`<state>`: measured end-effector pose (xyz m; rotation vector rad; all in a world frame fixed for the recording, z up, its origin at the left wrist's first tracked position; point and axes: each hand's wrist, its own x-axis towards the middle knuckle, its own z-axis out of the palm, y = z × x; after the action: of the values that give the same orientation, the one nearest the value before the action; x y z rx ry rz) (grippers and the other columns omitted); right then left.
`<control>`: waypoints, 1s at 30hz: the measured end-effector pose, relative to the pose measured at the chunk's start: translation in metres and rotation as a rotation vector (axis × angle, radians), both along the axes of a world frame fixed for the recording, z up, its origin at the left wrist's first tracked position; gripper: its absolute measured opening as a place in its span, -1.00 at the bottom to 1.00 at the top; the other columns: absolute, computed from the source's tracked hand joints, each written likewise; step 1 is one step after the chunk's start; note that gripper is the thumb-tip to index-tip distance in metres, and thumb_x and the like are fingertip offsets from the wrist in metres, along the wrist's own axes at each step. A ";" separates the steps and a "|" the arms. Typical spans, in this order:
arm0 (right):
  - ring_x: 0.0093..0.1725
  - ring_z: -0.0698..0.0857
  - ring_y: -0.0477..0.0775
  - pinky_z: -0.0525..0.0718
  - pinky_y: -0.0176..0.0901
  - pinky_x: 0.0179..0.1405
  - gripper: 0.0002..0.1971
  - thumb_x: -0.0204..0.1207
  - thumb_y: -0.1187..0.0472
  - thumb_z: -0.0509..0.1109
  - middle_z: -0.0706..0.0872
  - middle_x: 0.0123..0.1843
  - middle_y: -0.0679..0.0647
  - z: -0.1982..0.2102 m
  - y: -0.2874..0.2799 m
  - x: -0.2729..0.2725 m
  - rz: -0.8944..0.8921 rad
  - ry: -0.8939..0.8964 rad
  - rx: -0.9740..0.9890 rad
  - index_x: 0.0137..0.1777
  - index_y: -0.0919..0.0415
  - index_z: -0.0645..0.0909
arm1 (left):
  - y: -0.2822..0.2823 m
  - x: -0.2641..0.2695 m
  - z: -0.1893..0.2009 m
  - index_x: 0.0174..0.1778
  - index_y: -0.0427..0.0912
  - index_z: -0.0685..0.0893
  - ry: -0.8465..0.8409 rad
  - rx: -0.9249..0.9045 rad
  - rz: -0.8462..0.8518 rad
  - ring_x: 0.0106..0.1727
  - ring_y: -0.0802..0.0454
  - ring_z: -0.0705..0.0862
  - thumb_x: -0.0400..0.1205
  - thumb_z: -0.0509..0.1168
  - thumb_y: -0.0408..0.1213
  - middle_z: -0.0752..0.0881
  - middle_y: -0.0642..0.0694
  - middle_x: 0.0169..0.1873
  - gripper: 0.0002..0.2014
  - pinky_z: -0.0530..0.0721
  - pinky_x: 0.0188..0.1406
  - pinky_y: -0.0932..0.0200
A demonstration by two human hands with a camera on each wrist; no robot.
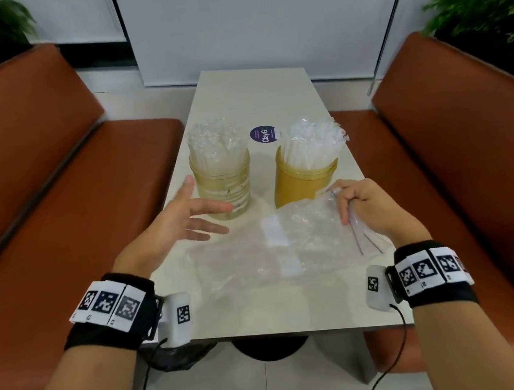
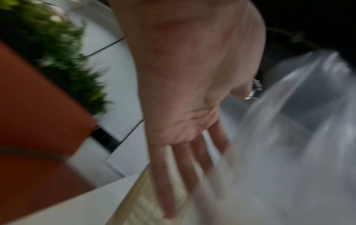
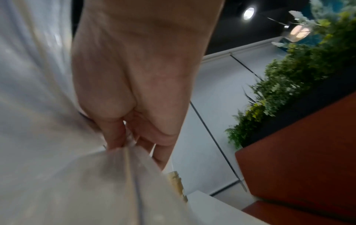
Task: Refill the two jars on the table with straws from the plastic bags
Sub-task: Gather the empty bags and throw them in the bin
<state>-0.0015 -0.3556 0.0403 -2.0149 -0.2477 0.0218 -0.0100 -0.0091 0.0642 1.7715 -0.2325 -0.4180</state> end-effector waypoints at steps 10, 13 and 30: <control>0.06 0.67 0.14 0.59 -0.10 0.23 -0.37 0.34 0.75 0.07 0.72 0.04 0.19 0.028 0.037 0.008 0.150 -0.052 -0.359 -0.42 0.04 0.76 | -0.067 0.029 -0.041 0.50 -0.17 0.58 -0.204 0.544 -0.156 0.38 -0.03 0.62 0.39 0.66 -0.03 0.67 -0.05 0.31 -0.22 0.56 0.34 0.11; 0.30 0.61 0.14 0.63 0.07 0.33 -0.42 0.40 0.69 0.19 0.60 0.32 0.03 0.045 0.036 0.005 0.068 -0.002 -0.651 -0.07 -0.02 0.77 | -0.072 0.028 -0.038 0.37 -0.16 0.69 -0.351 0.796 -0.097 0.28 -0.12 0.68 0.53 0.56 -0.15 0.74 -0.11 0.24 -0.51 0.61 0.18 0.09; 0.04 0.70 0.11 0.69 -0.09 0.04 -0.53 0.31 0.16 0.73 0.75 0.12 0.03 0.013 0.024 0.035 0.014 0.227 -0.842 0.20 0.21 0.72 | -0.014 0.024 -0.020 0.05 0.06 0.77 -0.511 1.029 0.020 0.01 -0.01 0.72 0.52 0.43 0.10 0.82 0.08 -0.07 -0.72 0.45 -0.03 0.09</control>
<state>0.0336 -0.3314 0.0536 -2.8158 -0.1093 0.4236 0.0142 -0.0235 0.0446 2.8842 -0.3985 -0.0284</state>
